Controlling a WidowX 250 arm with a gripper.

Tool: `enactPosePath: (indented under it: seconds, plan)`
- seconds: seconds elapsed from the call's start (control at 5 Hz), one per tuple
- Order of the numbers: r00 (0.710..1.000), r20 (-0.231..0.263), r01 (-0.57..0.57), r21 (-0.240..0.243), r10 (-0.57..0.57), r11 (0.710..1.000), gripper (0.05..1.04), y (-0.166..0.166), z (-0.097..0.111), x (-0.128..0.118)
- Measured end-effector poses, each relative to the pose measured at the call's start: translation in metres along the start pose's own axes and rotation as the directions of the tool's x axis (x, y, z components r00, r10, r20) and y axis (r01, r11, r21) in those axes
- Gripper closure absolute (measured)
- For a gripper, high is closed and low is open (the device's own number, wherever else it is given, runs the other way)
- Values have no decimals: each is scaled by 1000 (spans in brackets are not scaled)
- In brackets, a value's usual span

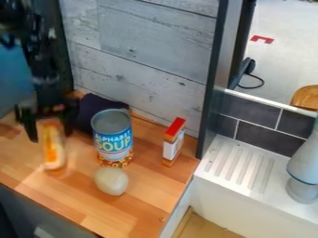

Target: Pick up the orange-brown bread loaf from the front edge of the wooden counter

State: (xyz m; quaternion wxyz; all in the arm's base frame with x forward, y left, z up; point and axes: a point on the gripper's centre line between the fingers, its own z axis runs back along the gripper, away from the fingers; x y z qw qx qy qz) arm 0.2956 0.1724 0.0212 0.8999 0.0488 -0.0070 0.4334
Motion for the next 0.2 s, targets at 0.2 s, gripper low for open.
enactPosePath:
  seconds: [0.2]
  plan:
    - [997,81,17,6,-17,1000,83,2,49,-7]
